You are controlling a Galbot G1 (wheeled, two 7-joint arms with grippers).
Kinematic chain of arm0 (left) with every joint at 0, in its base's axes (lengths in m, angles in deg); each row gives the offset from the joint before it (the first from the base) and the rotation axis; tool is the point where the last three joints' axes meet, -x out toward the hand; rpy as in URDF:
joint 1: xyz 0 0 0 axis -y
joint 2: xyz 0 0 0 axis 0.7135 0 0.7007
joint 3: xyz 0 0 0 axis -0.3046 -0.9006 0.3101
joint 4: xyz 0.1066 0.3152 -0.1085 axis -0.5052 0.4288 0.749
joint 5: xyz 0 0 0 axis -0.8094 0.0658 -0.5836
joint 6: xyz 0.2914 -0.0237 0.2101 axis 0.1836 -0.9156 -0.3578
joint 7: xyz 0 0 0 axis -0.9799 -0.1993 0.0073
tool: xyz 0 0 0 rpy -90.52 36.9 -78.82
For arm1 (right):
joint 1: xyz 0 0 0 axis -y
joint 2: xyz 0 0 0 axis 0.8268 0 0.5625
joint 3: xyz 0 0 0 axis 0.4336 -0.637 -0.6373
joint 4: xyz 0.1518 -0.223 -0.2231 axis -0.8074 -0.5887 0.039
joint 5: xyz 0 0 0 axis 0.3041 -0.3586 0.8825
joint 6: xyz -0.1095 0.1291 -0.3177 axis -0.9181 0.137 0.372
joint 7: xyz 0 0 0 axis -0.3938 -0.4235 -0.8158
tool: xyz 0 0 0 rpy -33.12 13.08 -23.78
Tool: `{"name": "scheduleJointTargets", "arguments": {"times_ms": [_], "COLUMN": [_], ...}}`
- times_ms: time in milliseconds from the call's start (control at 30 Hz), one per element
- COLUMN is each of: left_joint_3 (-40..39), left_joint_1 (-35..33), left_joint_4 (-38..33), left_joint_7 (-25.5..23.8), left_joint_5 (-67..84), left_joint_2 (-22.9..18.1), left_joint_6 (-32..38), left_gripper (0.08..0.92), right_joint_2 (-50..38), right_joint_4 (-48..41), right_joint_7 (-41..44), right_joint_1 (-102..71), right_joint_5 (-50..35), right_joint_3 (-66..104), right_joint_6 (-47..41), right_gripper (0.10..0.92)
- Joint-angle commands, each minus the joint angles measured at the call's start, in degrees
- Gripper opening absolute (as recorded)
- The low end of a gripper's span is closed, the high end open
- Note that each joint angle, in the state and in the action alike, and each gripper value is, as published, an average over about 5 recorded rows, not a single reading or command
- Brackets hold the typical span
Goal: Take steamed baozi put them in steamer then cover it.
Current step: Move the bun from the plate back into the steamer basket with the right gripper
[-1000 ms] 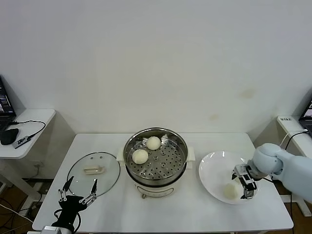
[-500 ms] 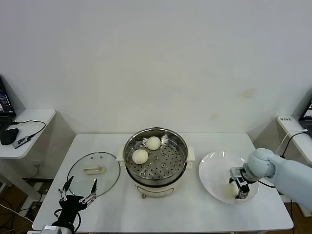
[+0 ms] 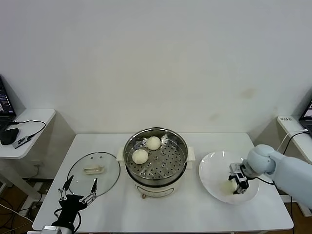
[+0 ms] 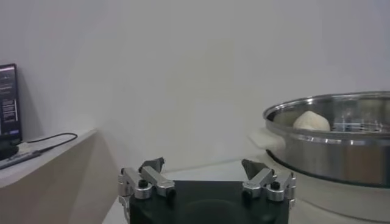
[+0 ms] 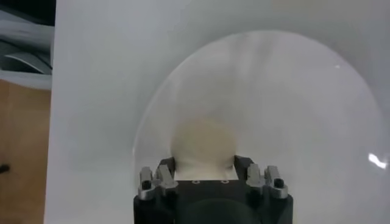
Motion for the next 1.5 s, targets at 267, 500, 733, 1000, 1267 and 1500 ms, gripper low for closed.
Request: {"name": "scheduleJointTargets", "arguments": {"times_ms": [267, 500, 733, 1000, 1267, 1500], "left_joint_3": [-0.7, -1.1, -0.3, 0.5, 1.2, 2.0], "left_joint_1": [0.4, 0.6, 0.3, 0.0, -0.4, -0.7], "left_joint_4": [-0.4, -0.6, -1.0, -1.0, -1.7, -1.8], "left_joint_7": [0.0, 0.0, 0.0, -0.1, 0.0, 0.1], "left_joint_5": [0.0, 0.0, 0.2, 0.1, -0.1, -0.1], "left_joint_2": [0.5, 0.7, 0.9, 0.1, -1.2, -1.7], "left_joint_6": [-0.1, -0.1, -0.1, 0.0, 0.0, 0.0], "left_gripper": [0.823, 0.823, 0.823, 0.823, 0.823, 0.823], "right_joint_2": [-0.8, 8.1, 19.6, 29.8, 34.2, 35.2], "right_joint_4": [0.4, -2.0, -4.5, -3.3, -2.2, -1.0], "right_joint_7": [4.2, 3.7, -0.1, -5.6, -9.4, -10.3], "right_joint_1": [25.7, 44.0, 49.3, 45.8, 41.1, 38.5], "right_joint_5": [-8.5, -14.8, -19.7, -24.5, -19.8, -12.1], "right_joint_3": [-9.5, -20.7, -24.0, -25.6, -30.3, -32.8], "right_joint_6": [-0.2, -1.0, -1.4, 1.3, 10.7, 19.5], "right_gripper": [0.587, 0.594, 0.594, 0.602, 0.602, 0.602]}}
